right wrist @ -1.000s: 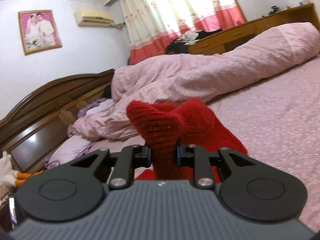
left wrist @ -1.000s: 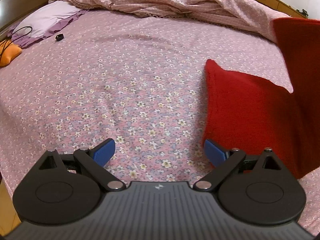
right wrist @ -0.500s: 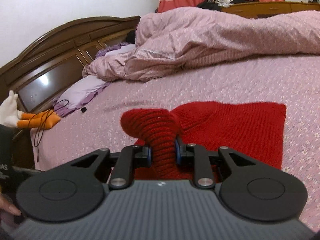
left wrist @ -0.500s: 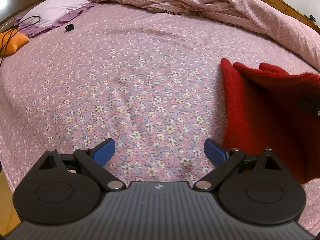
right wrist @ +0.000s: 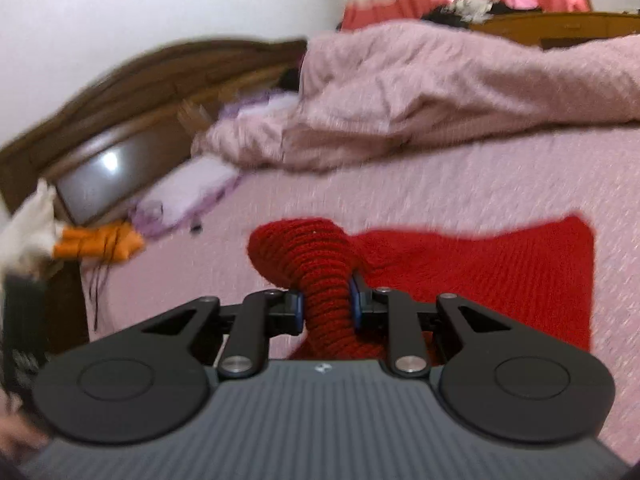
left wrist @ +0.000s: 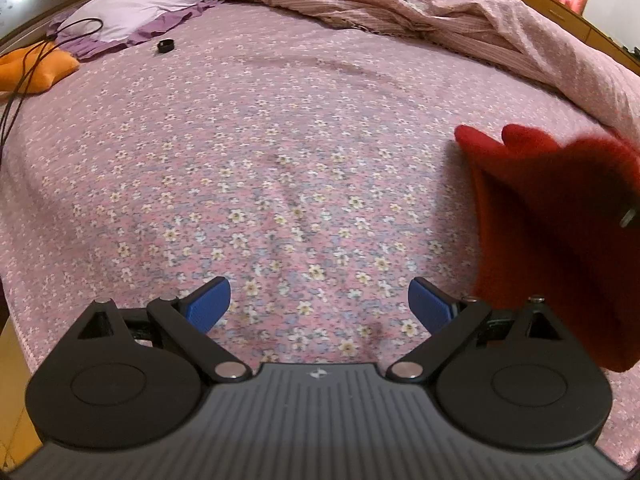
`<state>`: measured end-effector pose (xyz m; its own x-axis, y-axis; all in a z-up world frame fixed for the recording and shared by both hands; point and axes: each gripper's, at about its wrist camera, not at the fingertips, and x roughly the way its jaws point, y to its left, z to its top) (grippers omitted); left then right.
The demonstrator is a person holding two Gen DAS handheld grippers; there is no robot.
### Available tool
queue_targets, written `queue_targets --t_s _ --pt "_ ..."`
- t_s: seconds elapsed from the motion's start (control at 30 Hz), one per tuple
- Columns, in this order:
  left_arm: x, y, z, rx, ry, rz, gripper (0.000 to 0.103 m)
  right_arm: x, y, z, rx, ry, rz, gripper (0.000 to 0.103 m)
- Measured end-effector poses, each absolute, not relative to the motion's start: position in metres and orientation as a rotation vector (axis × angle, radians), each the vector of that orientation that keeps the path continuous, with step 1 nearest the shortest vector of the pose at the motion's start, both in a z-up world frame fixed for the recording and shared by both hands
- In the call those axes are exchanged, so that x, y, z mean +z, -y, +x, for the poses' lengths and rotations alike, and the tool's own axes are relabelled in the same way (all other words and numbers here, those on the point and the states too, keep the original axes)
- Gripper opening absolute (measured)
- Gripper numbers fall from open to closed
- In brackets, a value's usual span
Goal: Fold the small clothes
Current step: 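Lift the side edge with the right gripper and fold it across the bundle, then open the right gripper and release the folded side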
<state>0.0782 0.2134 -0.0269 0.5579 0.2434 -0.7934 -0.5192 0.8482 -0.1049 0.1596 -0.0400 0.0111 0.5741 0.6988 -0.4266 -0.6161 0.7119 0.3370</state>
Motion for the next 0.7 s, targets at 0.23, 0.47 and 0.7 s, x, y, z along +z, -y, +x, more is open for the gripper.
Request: queue_targets --t_s 0.23,0.47,0.7 --pt "-0.027 -0.220 0.072 0.483 -0.867 -0.354 0.098 -0.008 0.034 0.156 0.803 -0.628 0.133 0.027" --pt "-0.019 -0.215 0.069 0.473 -0.850 -0.331 0.098 0.000 0.045 0.147 0.799 -0.638 0.176 0.041" --pt "-0.006 -0.209 0.066 0.452 -0.825 -0.320 0.098 0.013 0.066 0.134 0.841 -0.666 0.286 0.050"
